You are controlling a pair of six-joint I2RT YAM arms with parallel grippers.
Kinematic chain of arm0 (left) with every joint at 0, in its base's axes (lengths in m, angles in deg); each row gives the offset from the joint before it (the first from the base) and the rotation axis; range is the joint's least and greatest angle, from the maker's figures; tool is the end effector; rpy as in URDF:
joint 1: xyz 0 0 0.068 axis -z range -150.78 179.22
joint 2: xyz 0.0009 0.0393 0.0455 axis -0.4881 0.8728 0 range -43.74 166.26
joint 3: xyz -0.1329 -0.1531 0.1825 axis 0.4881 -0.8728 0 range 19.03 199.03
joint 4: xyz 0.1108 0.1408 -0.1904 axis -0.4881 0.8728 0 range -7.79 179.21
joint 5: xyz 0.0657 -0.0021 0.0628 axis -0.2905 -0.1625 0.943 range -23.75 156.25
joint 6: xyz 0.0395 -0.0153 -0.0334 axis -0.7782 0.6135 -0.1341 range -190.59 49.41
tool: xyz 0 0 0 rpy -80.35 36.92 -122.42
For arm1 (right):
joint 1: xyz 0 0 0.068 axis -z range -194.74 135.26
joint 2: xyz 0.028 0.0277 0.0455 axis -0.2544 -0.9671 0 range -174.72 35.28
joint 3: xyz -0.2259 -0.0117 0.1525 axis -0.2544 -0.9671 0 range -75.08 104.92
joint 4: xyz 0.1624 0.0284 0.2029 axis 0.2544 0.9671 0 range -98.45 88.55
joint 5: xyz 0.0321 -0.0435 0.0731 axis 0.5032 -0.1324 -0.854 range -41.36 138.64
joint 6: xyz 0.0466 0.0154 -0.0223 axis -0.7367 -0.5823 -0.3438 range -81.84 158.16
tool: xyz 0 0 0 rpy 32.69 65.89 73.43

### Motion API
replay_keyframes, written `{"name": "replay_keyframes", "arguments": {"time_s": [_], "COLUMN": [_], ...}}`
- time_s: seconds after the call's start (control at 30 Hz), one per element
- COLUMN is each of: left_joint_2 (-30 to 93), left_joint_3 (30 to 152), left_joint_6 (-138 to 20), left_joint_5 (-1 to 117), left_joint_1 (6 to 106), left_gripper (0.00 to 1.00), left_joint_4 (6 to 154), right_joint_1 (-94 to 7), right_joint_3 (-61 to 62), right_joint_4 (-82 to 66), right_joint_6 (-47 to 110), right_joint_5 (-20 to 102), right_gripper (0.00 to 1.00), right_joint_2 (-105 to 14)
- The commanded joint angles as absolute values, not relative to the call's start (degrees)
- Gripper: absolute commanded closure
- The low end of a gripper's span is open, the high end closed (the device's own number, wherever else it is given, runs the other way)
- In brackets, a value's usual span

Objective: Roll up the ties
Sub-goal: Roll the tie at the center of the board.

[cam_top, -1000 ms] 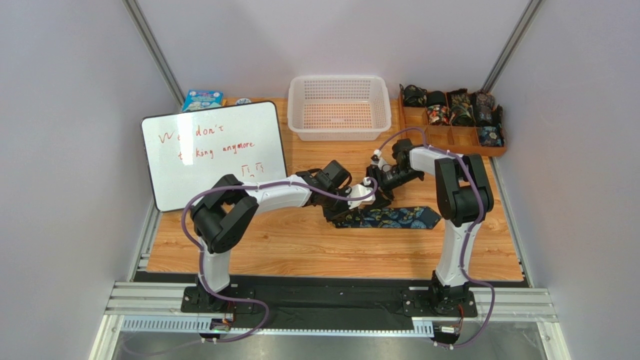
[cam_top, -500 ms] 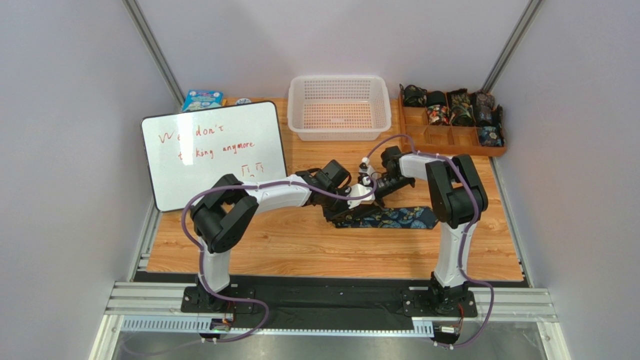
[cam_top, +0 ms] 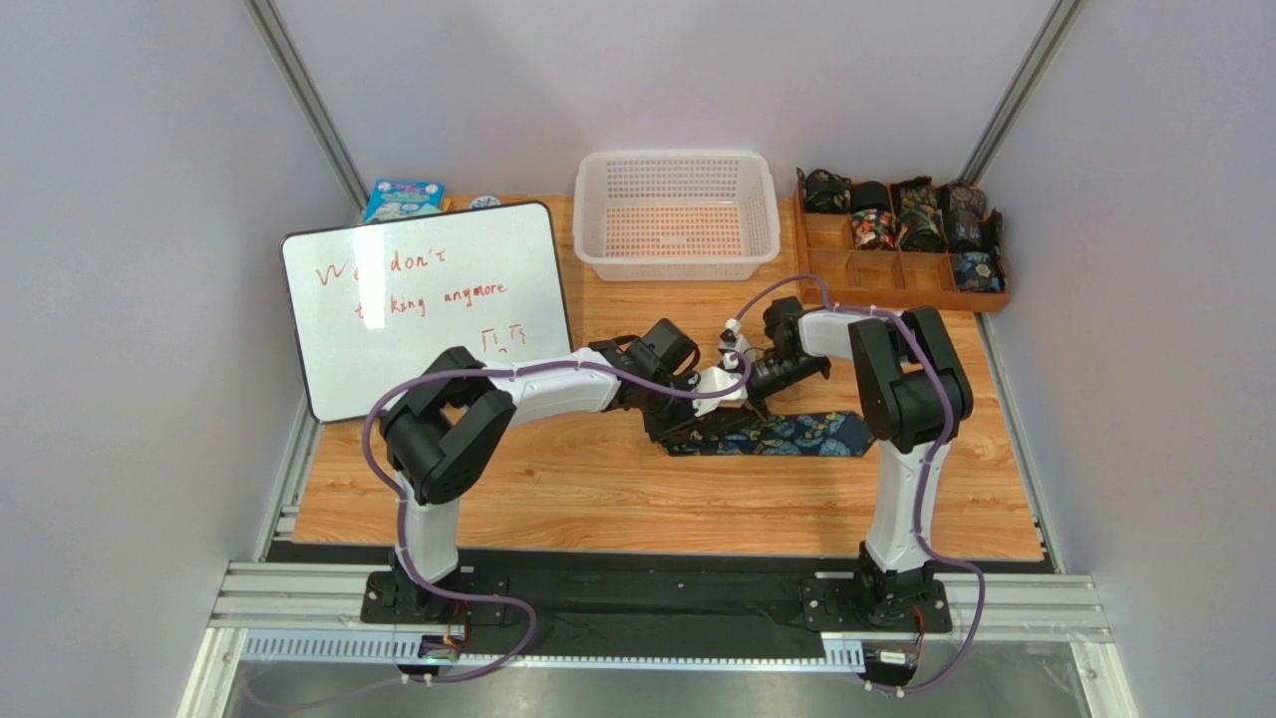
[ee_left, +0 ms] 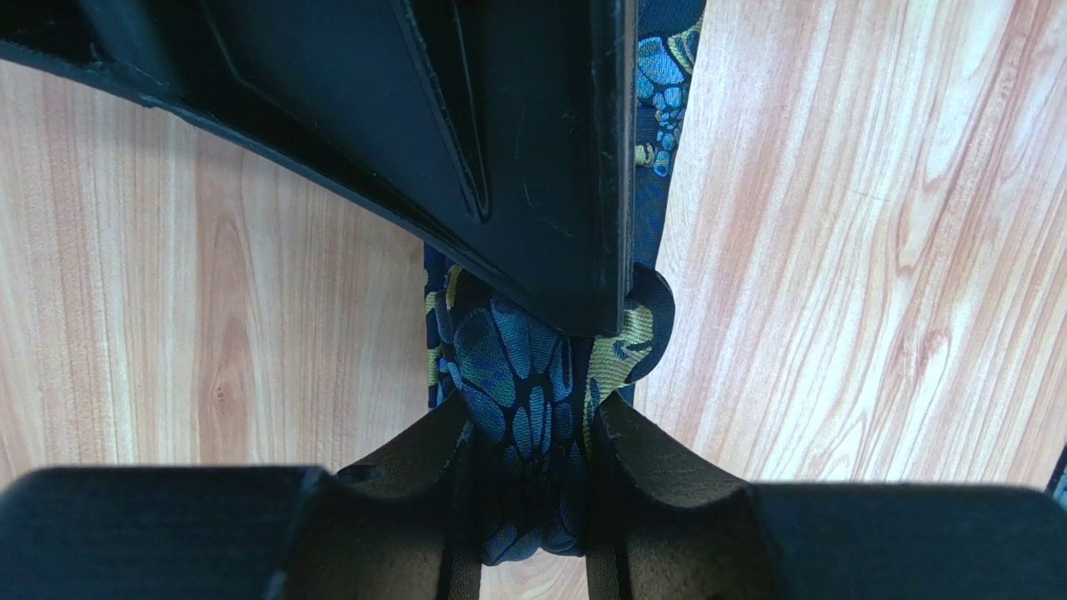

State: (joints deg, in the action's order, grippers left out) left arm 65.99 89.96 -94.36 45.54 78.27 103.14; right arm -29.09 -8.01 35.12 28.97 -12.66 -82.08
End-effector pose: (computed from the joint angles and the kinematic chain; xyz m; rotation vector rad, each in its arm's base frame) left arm 0.2472 -0.3041 0.1625 1.6698 2.0445 -0.6261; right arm 0.3197 0.1141 0.1069 0.0626 -2.4947 -1.4301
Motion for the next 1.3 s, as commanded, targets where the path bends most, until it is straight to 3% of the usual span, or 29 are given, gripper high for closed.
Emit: {"name": "replay_keyframes", "arguments": {"time_s": [0.0, 0.1, 0.13, 0.23, 0.33, 0.47, 0.5, 0.6, 0.67, 1.07, 1.17, 1.27], "left_joint_2": [65.68, 66.47, 66.65, 64.64, 60.77, 58.57, 58.13, 57.69, 57.77, 61.46, 63.65, 65.94], "left_joint_3": [88.72, 88.73, 88.64, 87.24, 84.42, 83.19, 83.01, 82.84, 82.84, 80.20, 81.51, 84.06], "left_joint_6": [-94.85, -94.24, -93.97, -93.44, -92.83, -91.69, -91.34, -89.84, -89.05, -89.92, -91.24, -93.00], "left_joint_5": [42.26, 42.25, 42.69, 42.61, 41.38, 39.97, 40.06, 40.06, 39.88, 36.72, 38.03, 40.75], "left_joint_1": [77.82, 77.91, 77.91, 77.56, 76.85, 76.06, 76.15, 76.06, 76.15, 76.85, 77.99, 79.05], "left_gripper": [0.78, 0.82, 0.71, 0.51, 0.43, 0.39, 0.32, 0.31, 0.16, 0.13, 0.20, 0.38], "left_joint_4": [105.41, 105.41, 105.50, 103.15, 100.32, 98.04, 97.25, 94.26, 92.15, 76.59, 76.49, 79.56], "right_joint_1": [-28.10, -27.75, -27.57, -27.57, -27.49, -27.13, -26.87, -26.17, -25.81, -25.64, -25.73, -25.73], "right_joint_3": [-9.34, -9.25, -9.42, -9.34, -9.51, -10.22, -10.30, -10.04, -9.43, -5.47, -5.47, -6.08], "right_joint_4": [32.07, 30.14, 28.91, 29.60, 31.88, 32.77, 32.77, 33.12, 33.56, 36.63, 36.81, 36.37], "right_joint_6": [29.37, 27.45, 27.09, 27.35, 29.36, 30.25, 30.25, 30.08, 29.81, 30.25, 30.34, 30.16], "right_joint_5": [-7.87, -8.84, -8.67, -7.26, -4.54, -0.41, 0.38, 2.76, 3.98, 5.31, 4.52, 1.29], "right_gripper": [1.00, 1.00, 1.00, 1.00, 1.00, 1.00, 1.00, 1.00, 1.00, 1.00, 1.00, 1.00], "right_joint_2": [-82.41, -80.39, -79.43, -79.24, -80.38, -80.91, -81.00, -81.70, -82.49, -86.98, -86.89, -86.28]}}
